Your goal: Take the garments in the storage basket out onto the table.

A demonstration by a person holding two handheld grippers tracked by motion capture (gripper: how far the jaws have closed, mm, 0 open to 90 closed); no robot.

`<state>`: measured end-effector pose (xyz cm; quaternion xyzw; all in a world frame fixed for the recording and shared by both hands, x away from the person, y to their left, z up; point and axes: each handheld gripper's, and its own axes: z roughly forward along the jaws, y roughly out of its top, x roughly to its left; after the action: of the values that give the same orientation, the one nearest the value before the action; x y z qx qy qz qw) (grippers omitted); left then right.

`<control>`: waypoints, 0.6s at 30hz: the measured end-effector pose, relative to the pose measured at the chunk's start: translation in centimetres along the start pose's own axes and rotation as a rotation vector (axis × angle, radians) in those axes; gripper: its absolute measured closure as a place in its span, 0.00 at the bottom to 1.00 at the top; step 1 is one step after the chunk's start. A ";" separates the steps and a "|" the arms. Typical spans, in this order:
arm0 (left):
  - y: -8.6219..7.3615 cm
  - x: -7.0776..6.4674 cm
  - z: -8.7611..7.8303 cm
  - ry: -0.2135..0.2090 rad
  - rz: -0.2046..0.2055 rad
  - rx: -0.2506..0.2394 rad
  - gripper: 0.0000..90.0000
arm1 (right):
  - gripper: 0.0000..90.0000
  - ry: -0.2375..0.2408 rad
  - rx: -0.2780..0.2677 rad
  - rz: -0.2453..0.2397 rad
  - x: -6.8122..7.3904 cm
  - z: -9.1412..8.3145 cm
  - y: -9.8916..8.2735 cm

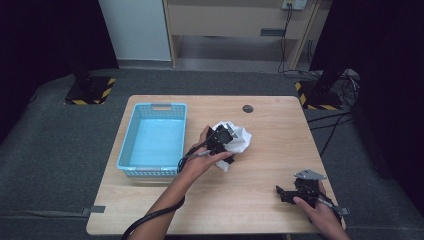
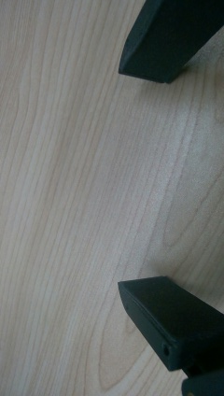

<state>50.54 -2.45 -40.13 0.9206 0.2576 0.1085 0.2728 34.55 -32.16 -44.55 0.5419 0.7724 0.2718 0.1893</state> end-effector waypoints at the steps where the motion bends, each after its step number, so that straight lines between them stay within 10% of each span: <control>1: 0.0 0.0 0.0 0.000 0.000 0.000 0.04 | 0.00 0.000 0.000 0.000 0.0 0.0 0.0; 18: -0.2 -0.2 -1.7 0.041 0.118 -0.082 0.03 | 0.00 0.000 0.000 0.000 0.0 0.0 0.0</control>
<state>49.68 -1.64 -38.91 0.9198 0.2035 0.1538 0.2983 34.55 -32.15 -44.55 0.5419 0.7724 0.2718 0.1893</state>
